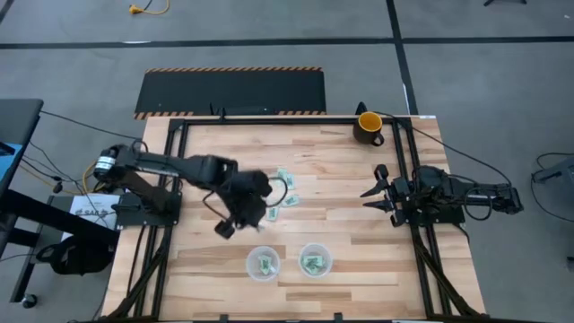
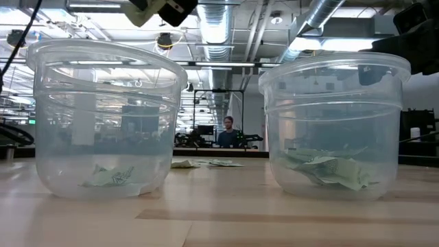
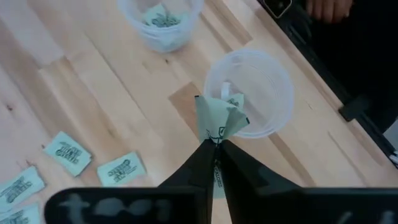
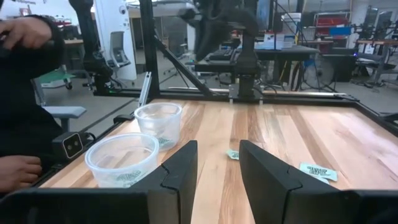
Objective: Pick and place Stevia / Truvia into bins
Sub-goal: Put the white stevia pack into the left transparent basket
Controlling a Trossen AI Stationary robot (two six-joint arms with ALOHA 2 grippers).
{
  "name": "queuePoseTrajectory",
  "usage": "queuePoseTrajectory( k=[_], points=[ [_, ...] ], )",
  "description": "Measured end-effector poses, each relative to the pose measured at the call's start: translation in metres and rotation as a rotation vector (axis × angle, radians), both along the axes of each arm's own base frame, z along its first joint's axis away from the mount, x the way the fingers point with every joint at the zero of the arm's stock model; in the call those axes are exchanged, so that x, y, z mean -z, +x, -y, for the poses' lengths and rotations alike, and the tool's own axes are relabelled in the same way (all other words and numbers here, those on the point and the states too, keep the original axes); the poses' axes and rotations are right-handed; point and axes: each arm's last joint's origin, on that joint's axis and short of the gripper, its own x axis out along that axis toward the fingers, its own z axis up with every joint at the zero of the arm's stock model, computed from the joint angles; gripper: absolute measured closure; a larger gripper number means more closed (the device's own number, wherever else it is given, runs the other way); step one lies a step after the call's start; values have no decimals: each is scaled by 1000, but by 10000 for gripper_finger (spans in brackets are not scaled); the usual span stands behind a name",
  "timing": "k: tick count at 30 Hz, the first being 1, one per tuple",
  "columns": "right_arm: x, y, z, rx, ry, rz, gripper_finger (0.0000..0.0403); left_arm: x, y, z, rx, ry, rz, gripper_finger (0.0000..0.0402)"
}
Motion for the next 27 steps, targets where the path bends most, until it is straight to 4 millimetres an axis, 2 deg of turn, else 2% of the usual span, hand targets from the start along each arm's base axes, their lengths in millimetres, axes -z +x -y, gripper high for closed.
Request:
queuePoseTrajectory(
  k=[9, 18, 22, 27],
  points=[
    [0, 0, 0, 0, 0, 0, 290, 30, 19, 42, 76, 24, -42, 374],
    [0, 0, 0, 0, 0, 0, 290, 67, 34, 62, 89, 35, -153, 374],
    [0, 0, 0, 0, 0, 0, 290, 75, 36, 72, 119, 15, -172, 374],
    [0, 0, 0, 0, 0, 0, 290, 74, 34, 82, 133, 15, -153, 374]
  ],
)
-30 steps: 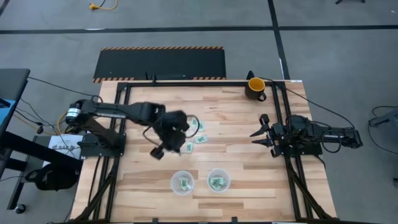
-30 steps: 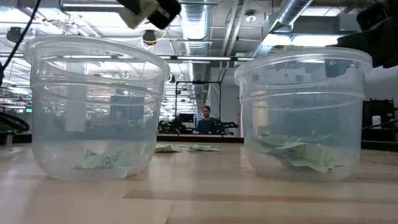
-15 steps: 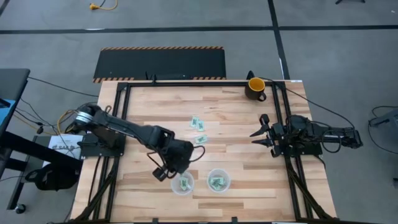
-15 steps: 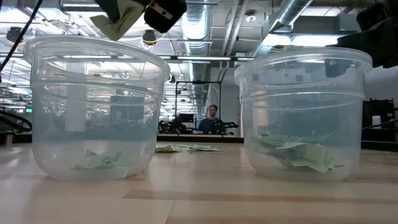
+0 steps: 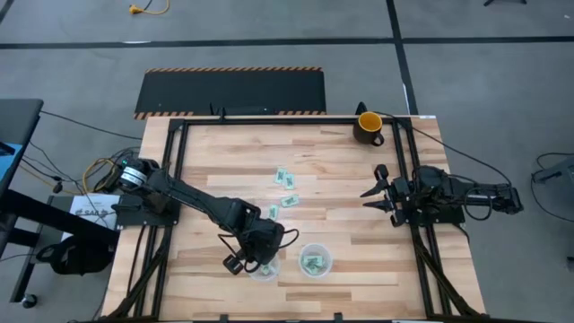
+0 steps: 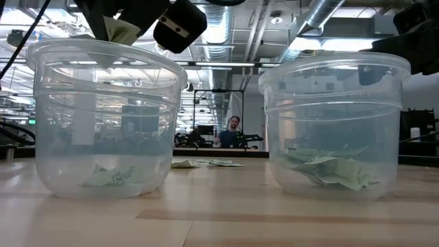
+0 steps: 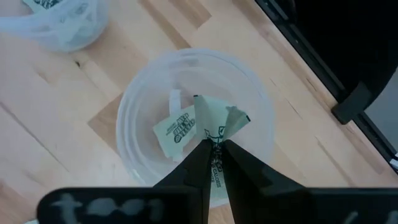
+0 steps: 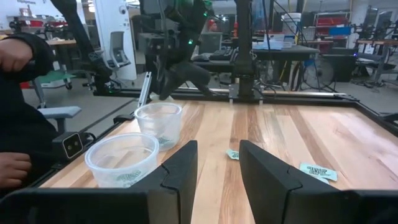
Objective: Pick and place Stevia / Truvia into bins
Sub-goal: Put the white stevia pack into the left transparent basket
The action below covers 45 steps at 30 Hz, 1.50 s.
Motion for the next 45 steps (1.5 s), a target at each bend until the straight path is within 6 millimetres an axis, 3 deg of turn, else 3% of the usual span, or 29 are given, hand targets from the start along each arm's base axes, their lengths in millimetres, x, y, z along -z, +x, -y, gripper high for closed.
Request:
queuePoseTrajectory(
  k=[10, 21, 27, 30, 34, 39, 45],
  points=[
    [0, 0, 0, 0, 0, 0, 290, -1, 0, 7, -33, 26, 31, 370],
    [0, 0, 0, 0, 0, 0, 290, -1, 1, 6, -86, 46, 32, 290],
    [0, 0, 0, 0, 0, 0, 290, -2, -1, 1, -61, 143, 61, 274],
    [0, 0, 0, 0, 0, 0, 290, -12, -3, -9, -69, 229, 97, 274],
    [0, 0, 0, 0, 0, 0, 290, -39, -2, -27, -92, 290, 176, 274],
    [0, 0, 0, 0, 0, 0, 290, -70, 1, -62, -157, 372, 292, 274],
    [0, 0, 0, 0, 0, 0, 290, -71, 8, -119, -256, 420, 285, 274]
  ],
)
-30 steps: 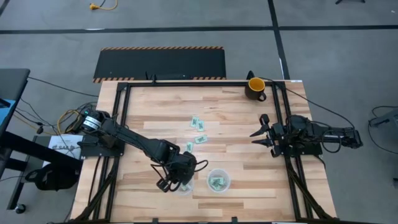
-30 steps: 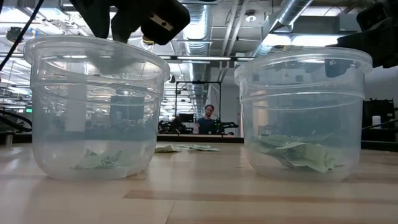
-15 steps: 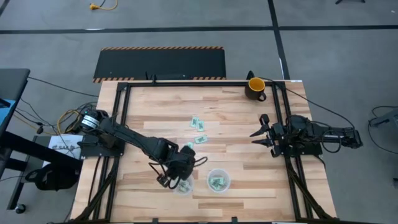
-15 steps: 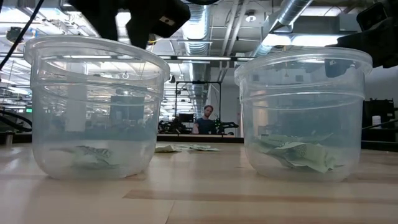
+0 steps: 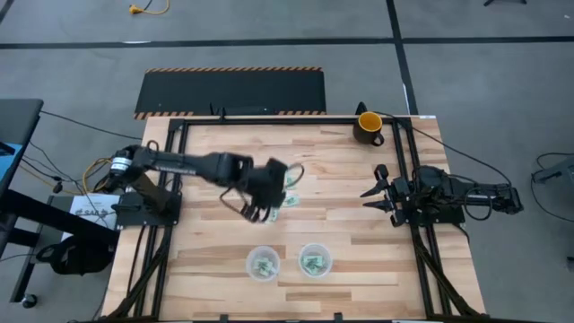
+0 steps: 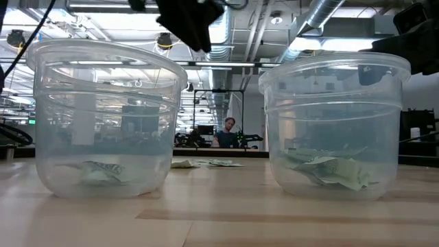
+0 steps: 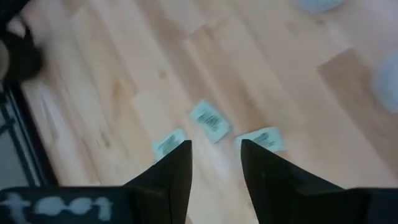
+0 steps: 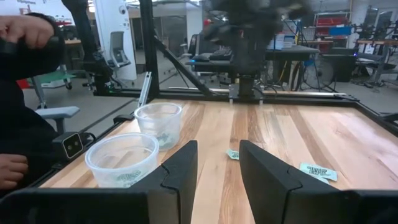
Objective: Pick and place Stevia / Truvia into bins
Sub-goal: Put the white stevia pack into the left transparent basket
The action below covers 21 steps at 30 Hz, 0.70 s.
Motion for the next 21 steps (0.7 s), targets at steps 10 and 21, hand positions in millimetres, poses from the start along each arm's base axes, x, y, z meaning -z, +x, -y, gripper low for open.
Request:
queuePoseTrajectory(
  k=[10, 21],
  points=[
    [0, 0, 0, 0, 0, -1, 290, 7, 3, -76, -100, -69, 70, 274],
    [0, 0, 0, 1, 0, 0, 290, 32, 7, -115, -122, -140, 54, 274]
  ],
)
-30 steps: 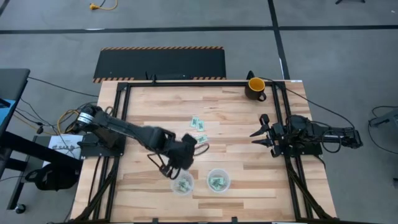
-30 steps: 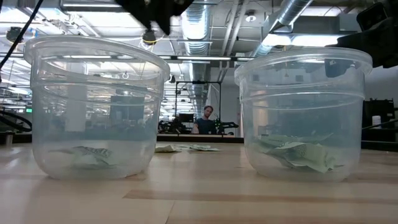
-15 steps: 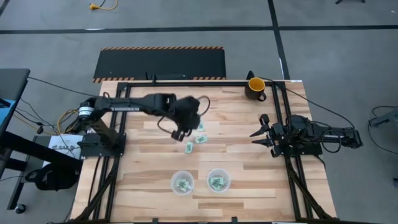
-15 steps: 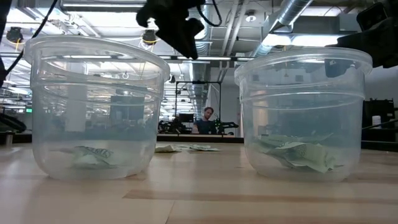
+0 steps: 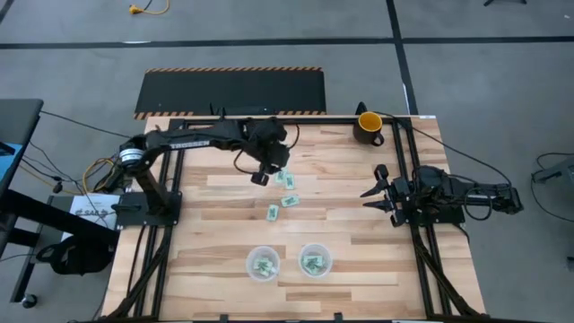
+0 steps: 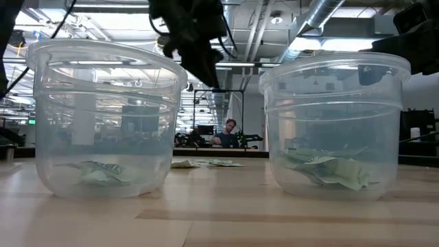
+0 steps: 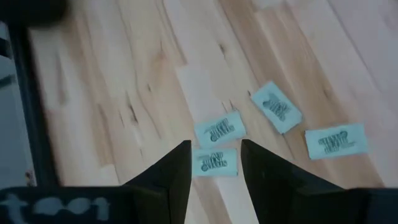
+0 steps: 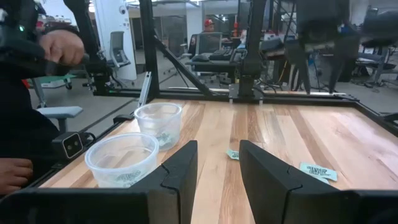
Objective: Pick and place Stevia / Truvia into bins
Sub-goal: Put the white stevia pack into the left transparent basket
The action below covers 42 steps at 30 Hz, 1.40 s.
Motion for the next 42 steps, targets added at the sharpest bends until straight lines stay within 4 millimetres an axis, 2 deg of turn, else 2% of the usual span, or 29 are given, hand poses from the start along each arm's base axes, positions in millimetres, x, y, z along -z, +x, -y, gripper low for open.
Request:
queuePoseTrajectory(
  k=[12, 16, 25, 33, 42],
  points=[
    [0, 0, 0, 0, 0, 0, 290, 70, 23, -28, 2, -43, -156, 274],
    [0, 0, 0, -1, 0, -1, 290, 86, 26, -34, -6, -53, -184, 274],
    [0, 0, 0, 0, 0, -1, 290, 106, 30, -37, 13, -126, -213, 274],
    [0, 0, 0, -1, 0, -1, 290, 134, 33, -39, 13, -140, -289, 274],
    [0, 0, 0, 0, 0, -1, 290, 135, 33, -40, -1, -139, -292, 274]
  ],
)
